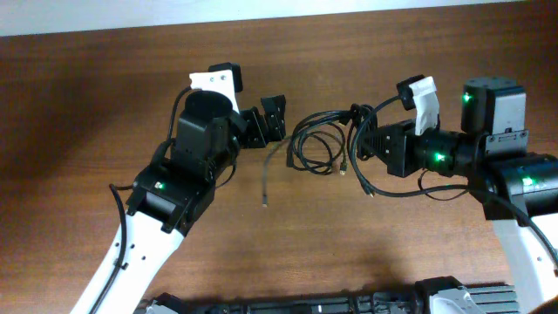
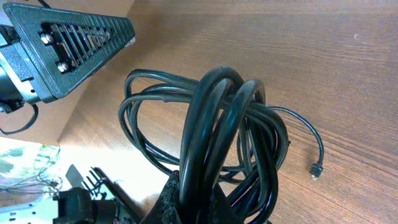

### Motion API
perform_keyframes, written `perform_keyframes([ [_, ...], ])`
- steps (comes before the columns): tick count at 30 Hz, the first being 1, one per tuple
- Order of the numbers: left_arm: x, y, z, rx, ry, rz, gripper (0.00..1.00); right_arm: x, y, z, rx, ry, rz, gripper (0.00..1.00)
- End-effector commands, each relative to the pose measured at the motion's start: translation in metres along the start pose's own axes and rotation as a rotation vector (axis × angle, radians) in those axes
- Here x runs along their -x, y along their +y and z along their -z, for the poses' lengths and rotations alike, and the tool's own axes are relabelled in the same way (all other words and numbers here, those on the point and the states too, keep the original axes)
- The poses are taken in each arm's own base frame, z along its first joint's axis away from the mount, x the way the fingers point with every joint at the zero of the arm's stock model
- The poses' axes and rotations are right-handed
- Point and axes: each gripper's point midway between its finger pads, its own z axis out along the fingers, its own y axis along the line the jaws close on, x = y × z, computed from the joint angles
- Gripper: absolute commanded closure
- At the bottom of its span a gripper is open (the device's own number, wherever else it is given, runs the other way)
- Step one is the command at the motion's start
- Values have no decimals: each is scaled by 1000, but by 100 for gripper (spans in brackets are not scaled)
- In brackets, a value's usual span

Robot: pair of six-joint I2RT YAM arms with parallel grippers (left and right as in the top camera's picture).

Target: Untangle cables

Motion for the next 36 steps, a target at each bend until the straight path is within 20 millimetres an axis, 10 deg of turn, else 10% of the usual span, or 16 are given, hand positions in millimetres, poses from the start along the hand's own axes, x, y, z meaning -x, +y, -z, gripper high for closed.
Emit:
perform_keyframes([
  [1, 3, 0, 2, -4, -8, -21, 1, 4, 7, 4, 11, -20, 131, 96],
  [10, -44, -119, 58, -835, 91, -595, 1, 11, 9, 5, 2, -56, 664, 96],
  [24, -47, -120, 60, -851, 99, -604, 1, 31, 75, 26, 296, -259, 843, 96],
  [25, -46, -119, 59, -845, 96, -604, 15, 31, 75, 26, 296, -259, 843, 96],
  [28, -45, -118, 57, -830, 93, -605, 99, 31, 74, 25, 288, -257, 842, 96],
  [33, -45, -118, 57, -830, 93, -605, 100, 32, 73, 25, 283, -257, 841, 90],
  [35, -44, -116, 55, -810, 88, -605, 100, 32, 73, 25, 283, -257, 840, 47],
  [36, -42, -114, 53, -795, 84, -605, 100, 32, 73, 25, 282, -257, 840, 41],
])
